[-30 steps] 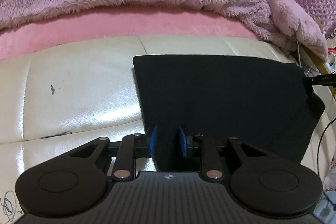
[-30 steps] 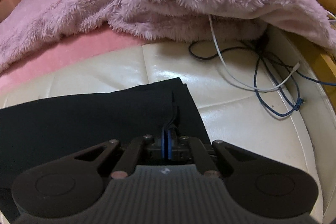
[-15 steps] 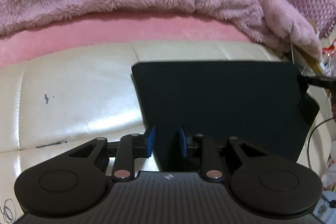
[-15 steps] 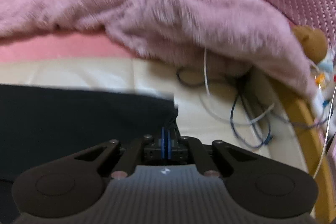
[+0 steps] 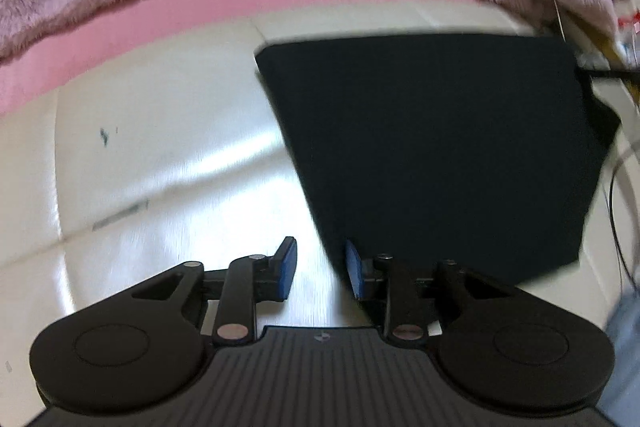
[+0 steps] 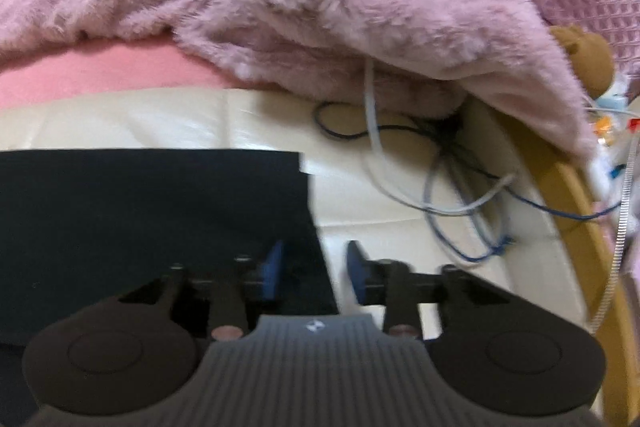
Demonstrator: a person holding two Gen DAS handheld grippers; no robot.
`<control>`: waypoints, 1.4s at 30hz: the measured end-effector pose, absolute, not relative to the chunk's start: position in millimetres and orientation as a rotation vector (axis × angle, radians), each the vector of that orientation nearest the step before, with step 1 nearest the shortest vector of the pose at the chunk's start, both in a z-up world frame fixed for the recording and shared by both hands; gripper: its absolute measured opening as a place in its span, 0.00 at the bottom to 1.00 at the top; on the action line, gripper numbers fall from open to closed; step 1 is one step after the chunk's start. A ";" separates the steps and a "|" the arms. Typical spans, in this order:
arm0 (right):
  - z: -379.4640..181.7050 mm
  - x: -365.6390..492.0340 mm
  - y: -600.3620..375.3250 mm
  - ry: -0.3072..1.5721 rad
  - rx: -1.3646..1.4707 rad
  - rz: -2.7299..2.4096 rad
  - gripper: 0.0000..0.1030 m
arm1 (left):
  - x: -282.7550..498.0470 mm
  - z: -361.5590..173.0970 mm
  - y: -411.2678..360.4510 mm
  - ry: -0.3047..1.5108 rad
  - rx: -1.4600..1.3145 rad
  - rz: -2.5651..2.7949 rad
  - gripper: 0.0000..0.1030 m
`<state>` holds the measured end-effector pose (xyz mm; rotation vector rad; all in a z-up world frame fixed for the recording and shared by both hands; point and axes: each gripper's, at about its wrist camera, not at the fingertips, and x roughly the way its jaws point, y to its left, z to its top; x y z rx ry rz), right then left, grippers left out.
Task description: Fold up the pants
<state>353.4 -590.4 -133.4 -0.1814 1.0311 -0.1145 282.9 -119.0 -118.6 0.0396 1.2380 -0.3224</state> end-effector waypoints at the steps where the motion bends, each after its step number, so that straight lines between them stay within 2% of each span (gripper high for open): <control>1: -131.2 351.7 -594.1 1.036 -0.175 -0.120 0.32 | 280.4 -115.9 -118.1 1.262 0.052 -0.322 0.33; 4: -121.3 343.4 -605.1 1.018 -0.123 -0.132 0.39 | 272.7 -110.1 -111.6 1.287 0.033 -0.330 0.34; 6: -116.8 337.6 -611.4 1.010 -0.070 -0.126 0.45 | 268.6 -107.0 -99.1 1.260 -0.113 -0.356 0.40; 8: -116.2 334.0 -616.3 1.016 -0.022 -0.118 0.54 | 267.5 -108.1 -84.0 1.218 -0.315 -0.347 0.51; 9: -116.8 332.3 -620.4 1.018 0.017 -0.115 0.58 | 268.6 -110.3 -79.6 1.207 -0.384 -0.328 0.52; 12: -120.1 326.9 -636.9 1.008 0.164 -0.122 0.62 | 272.8 -121.6 -77.3 1.206 -0.484 -0.275 0.52; 16: -131.5 325.3 -655.6 1.017 0.335 -0.120 0.63 | 264.4 -131.9 -88.7 1.217 -0.472 -0.253 0.52; 18: -138.9 324.0 -659.7 1.030 0.377 -0.106 0.58 | 259.5 -131.4 -95.3 1.198 -0.450 -0.221 0.51; 20: -146.9 322.7 -660.7 1.046 0.411 -0.086 0.48 | 259.2 -129.3 -104.2 1.199 -0.443 -0.198 0.35; 22: -152.5 319.4 -659.3 1.041 0.418 -0.082 0.47 | 258.7 -129.3 -109.0 1.213 -0.435 -0.171 0.20; 24: -154.6 317.3 -659.4 1.027 0.440 -0.079 0.37 | 259.0 -128.2 -111.6 1.211 -0.395 -0.151 0.11; 30: -148.5 311.2 -650.0 1.033 0.458 -0.058 0.23 | 258.1 -122.6 -95.9 1.254 -0.312 -0.108 0.08; 42: -148.3 258.3 -543.9 1.076 0.531 0.137 0.18 | 210.3 -110.1 26.1 1.362 -0.264 -0.022 0.08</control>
